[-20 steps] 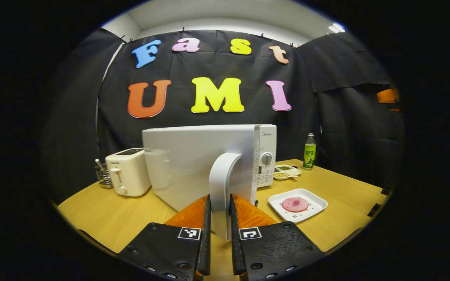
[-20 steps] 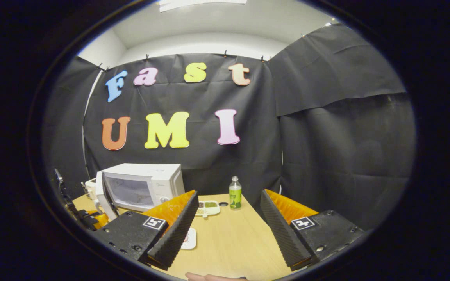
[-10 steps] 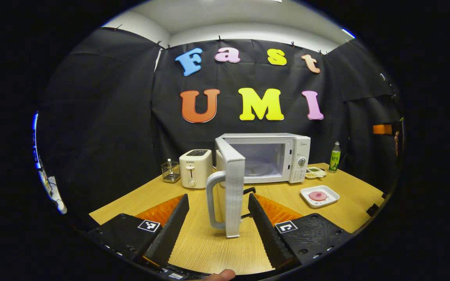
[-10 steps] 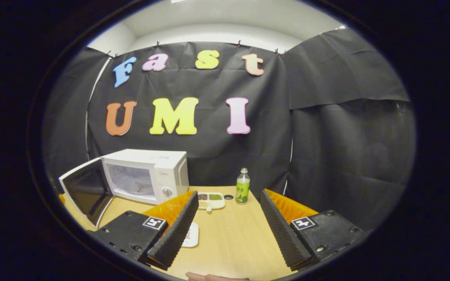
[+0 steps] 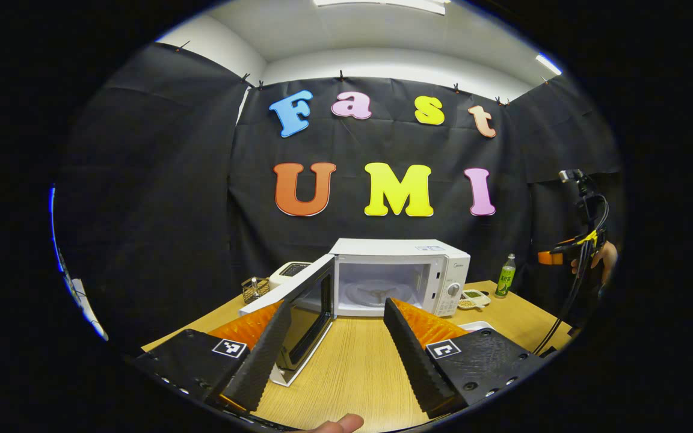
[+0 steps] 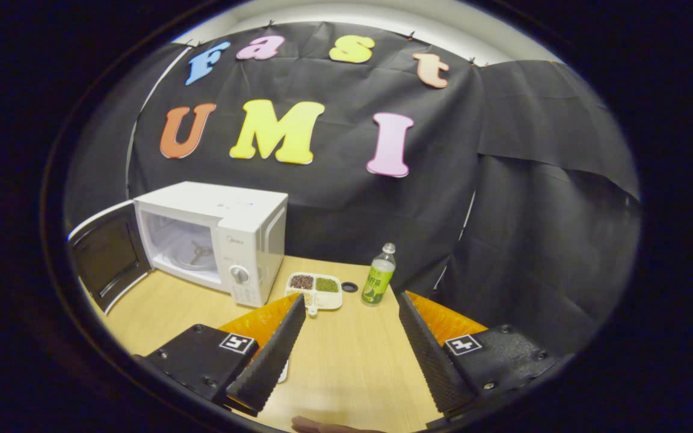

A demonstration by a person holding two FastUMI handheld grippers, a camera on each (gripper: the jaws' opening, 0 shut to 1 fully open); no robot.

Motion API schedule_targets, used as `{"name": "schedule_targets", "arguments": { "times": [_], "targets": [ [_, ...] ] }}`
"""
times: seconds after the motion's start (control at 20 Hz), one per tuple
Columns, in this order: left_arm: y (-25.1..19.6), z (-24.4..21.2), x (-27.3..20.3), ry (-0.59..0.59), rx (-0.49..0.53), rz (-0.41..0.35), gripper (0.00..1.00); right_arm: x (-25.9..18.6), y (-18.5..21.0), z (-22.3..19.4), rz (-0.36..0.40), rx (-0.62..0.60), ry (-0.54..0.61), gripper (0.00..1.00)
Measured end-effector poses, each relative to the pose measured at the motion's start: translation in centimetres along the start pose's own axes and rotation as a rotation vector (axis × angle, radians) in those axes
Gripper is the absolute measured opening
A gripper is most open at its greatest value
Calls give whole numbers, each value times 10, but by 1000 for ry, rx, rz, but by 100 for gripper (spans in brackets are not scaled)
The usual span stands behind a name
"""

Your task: Open the microwave oven with the left hand, put the food in, and close the microwave oven.

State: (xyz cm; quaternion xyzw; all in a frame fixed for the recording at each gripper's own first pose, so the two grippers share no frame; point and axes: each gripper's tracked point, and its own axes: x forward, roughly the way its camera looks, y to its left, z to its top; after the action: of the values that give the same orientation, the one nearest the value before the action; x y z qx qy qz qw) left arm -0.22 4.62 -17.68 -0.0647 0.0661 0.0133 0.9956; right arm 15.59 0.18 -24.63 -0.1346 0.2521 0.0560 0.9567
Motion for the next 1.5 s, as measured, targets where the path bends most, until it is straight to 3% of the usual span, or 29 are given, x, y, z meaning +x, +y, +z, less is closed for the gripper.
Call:
{"name": "schedule_targets", "arguments": {
  "times": [0.25,0.55,0.6,0.65,0.7,0.8,0.85,0.9,0.95,1.2,1.25,1.3,1.4,1.45,1.5],
  "targets": [
    [-9,30,9,-56,5,18,92,52,31,-49,115,-33,306,99],
    [-18,50,13,-102,31,26,92,91,81,-136,288,86,681,96],
    [-18,53,15,-113,34,32,92,95,87,-151,312,107,738,87],
    [-19,54,16,-120,30,36,92,99,94,-161,343,131,772,93],
    [-21,54,16,-120,26,34,92,103,102,-171,371,145,811,79],
    [-22,54,18,-120,15,34,92,112,113,-189,410,176,879,68],
    [-22,53,20,-119,11,26,93,116,119,-195,425,191,902,67],
    [-26,52,20,-120,7,11,93,119,122,-198,435,198,917,72],
    [-30,53,20,-124,4,-3,93,121,126,-201,450,197,924,58],
    [-37,56,22,-143,37,-19,93,116,136,-212,515,184,1004,24],
    [-40,55,22,-144,45,-18,93,116,138,-214,529,180,1015,27],
    [-42,55,22,-142,52,-19,92,116,140,-213,537,185,1015,15],
    [-45,56,24,-143,53,-23,92,115,141,-212,574,197,1032,5],
    [-46,56,24,-143,50,-26,80,115,141,-212,590,210,1041,4],
    [-47,56,24,-142,46,-31,80,114,142,-213,594,234,1056,4]
  ]
}}
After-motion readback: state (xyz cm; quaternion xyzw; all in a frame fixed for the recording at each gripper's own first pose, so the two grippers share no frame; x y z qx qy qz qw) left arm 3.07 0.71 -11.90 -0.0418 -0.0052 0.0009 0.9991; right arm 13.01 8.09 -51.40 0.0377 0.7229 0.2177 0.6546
